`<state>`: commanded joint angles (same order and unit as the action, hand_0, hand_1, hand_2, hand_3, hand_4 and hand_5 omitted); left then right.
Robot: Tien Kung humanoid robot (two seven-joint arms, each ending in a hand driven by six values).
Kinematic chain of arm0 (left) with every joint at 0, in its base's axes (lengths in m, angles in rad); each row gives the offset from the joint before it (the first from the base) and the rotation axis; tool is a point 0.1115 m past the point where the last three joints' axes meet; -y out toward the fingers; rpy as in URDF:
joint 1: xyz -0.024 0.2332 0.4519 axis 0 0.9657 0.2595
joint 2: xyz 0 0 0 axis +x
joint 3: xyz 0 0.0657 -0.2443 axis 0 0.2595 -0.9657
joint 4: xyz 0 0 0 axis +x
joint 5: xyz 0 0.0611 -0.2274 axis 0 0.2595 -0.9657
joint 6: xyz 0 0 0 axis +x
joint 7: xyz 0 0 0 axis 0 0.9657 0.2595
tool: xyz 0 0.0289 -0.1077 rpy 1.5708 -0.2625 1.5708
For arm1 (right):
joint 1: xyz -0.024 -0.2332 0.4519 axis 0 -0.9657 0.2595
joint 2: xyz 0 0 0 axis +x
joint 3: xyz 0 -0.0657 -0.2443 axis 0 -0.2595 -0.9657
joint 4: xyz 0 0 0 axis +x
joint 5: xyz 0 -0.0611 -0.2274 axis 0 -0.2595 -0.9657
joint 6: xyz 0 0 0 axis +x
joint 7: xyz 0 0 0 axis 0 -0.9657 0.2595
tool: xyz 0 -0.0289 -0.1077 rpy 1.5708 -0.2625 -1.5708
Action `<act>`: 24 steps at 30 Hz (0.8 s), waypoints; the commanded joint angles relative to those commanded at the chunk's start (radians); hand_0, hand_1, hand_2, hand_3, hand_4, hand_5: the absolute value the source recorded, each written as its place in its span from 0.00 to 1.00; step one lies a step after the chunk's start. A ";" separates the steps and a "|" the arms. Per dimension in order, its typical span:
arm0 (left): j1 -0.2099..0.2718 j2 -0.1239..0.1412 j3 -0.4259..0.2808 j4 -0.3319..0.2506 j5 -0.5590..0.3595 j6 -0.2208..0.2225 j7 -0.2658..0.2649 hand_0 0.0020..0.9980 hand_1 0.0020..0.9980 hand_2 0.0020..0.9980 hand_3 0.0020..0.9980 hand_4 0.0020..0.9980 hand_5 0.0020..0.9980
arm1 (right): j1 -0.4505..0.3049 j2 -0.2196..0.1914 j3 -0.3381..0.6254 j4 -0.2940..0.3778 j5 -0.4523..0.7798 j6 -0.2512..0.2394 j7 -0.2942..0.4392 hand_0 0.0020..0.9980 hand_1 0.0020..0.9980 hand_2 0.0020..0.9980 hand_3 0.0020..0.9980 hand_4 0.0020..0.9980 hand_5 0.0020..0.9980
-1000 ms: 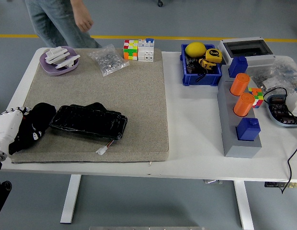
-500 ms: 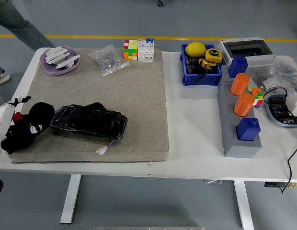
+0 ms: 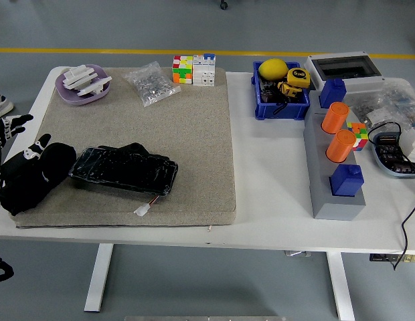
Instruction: Pick the rag up,wipe the panel,place it on the desk
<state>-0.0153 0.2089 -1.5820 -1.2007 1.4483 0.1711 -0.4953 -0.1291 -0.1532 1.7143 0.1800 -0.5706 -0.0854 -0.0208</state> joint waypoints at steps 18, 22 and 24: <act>0.035 -0.013 0.013 -0.046 -0.064 -0.059 -0.035 0.65 0.74 0.69 0.60 0.88 0.40 | -0.005 0.009 -0.096 0.000 0.082 -0.020 -0.001 0.76 0.62 0.68 0.61 1.00 0.51; 0.037 -0.013 0.001 -0.044 -0.032 -0.052 -0.033 0.65 0.74 0.69 0.60 0.88 0.40 | -0.002 0.007 -0.098 0.000 0.082 -0.021 -0.003 0.76 0.62 0.68 0.61 1.00 0.51; 0.038 -0.012 -0.008 -0.044 -0.017 -0.050 -0.032 0.65 0.74 0.69 0.60 0.89 0.41 | -0.001 0.006 -0.093 0.000 0.076 -0.021 -0.003 0.76 0.62 0.68 0.61 1.00 0.52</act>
<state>0.0229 0.1969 -1.5897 -1.2444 1.4309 0.1212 -0.5269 -0.1306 -0.1475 1.6211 0.1800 -0.4950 -0.1062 -0.0234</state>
